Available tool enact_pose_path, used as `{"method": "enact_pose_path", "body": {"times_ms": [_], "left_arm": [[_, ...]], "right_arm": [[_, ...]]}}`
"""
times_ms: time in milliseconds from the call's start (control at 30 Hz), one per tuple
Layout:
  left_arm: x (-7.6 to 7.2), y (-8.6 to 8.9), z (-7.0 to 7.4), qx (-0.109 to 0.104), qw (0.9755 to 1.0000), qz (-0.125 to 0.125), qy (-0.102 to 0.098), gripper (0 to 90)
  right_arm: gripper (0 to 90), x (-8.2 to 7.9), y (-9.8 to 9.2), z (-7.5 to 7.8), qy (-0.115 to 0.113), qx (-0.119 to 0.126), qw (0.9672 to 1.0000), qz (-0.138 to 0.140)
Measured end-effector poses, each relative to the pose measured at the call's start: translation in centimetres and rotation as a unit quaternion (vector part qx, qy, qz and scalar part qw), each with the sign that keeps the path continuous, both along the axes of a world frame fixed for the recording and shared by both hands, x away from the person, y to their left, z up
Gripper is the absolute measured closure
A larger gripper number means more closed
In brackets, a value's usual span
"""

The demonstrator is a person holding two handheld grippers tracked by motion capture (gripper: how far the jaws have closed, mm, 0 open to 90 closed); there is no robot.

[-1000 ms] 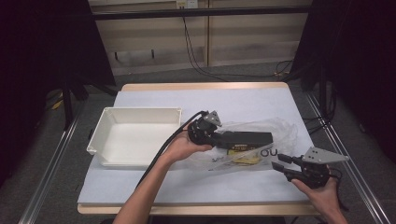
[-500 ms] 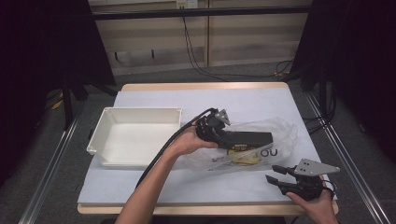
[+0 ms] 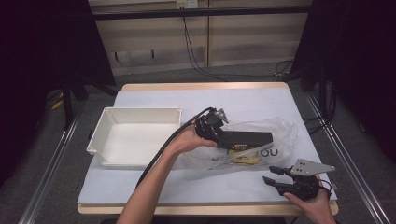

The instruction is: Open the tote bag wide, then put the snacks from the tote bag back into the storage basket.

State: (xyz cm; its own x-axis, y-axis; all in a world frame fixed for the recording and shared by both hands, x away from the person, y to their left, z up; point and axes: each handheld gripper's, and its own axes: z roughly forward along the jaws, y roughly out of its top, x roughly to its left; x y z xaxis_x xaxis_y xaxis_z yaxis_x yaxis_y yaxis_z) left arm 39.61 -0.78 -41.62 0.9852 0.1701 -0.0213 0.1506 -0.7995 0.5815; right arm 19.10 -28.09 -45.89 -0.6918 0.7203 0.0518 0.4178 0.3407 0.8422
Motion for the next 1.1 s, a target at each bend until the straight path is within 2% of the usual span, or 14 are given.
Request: {"method": "enact_pose_path", "body": {"times_ms": [67, 100, 267, 333, 400, 433, 733, 833, 967, 1000, 1033, 1100], "left_arm": [[0.1, 0.0, 0.0, -0.001, 1.0, 0.0, 0.0, 39.5], [0.4, 0.0, 0.0, 0.007, 1.0, 0.002, -0.001, 37.6], [0.7, -0.1, -0.3, 0.003, 1.0, -0.004, 0.001, 32.8], [1.0, -0.1, -0.3, 0.009, 0.9999, -0.007, -0.002, 28.0], [1.2, -0.2, -0.5, 0.014, 0.9999, -0.005, -0.001, 27.5], [1.3, -0.2, -0.6, 0.005, 1.0, -0.003, -0.001, 26.6], [1.9, -0.6, -1.8, 0.02, 0.9996, -0.017, 0.011, 27.7], [1.9, -0.9, -2.1, 0.03, 0.9993, -0.025, 0.005, 28.5], [1.8, -1.2, -2.4, 0.037, 0.9989, -0.026, 0.011, 29.4], [1.8, -1.2, -2.4, 0.037, 0.9989, -0.026, 0.011, 29.9], [2.0, -1.3, -2.6, 0.046, 0.9985, -0.029, 0.007, 29.9], [2.1, -1.3, -2.8, 0.046, 0.9984, -0.032, 0.009, 30.7]], "right_arm": [[52.7, 0.0, 0.0, 0.0, 0.001, -0.001, 1.0, 0.0], [52.7, 0.0, 0.0, 0.0, 0.0, -0.001, 1.0, 0.001], [52.7, 0.0, 0.0, -0.1, 0.004, 0.001, 1.0, 0.001], [52.8, 0.0, 0.0, -0.1, 0.004, 0.001, 1.0, 0.002], [52.7, 0.0, 0.1, -0.2, 0.007, -0.001, 1.0, 0.004], [52.8, 0.1, 0.2, -0.2, 0.007, -0.003, 1.0, 0.004], [52.4, 0.1, 0.1, -0.2, 0.008, -0.001, 0.9999, 0.006], [52.3, 0.1, 0.1, -0.3, 0.008, -0.002, 0.9999, 0.006], [52.2, 0.1, 0.1, -0.4, 0.01, -0.002, 0.9999, 0.008], [52.2, 0.1, 0.1, -0.4, 0.011, -0.002, 0.9999, 0.007], [52.1, 0.1, 0.1, -0.4, 0.011, -0.003, 0.9999, 0.008], [52.1, 0.2, 0.2, -0.4, 0.013, -0.004, 0.9999, 0.007]]}}
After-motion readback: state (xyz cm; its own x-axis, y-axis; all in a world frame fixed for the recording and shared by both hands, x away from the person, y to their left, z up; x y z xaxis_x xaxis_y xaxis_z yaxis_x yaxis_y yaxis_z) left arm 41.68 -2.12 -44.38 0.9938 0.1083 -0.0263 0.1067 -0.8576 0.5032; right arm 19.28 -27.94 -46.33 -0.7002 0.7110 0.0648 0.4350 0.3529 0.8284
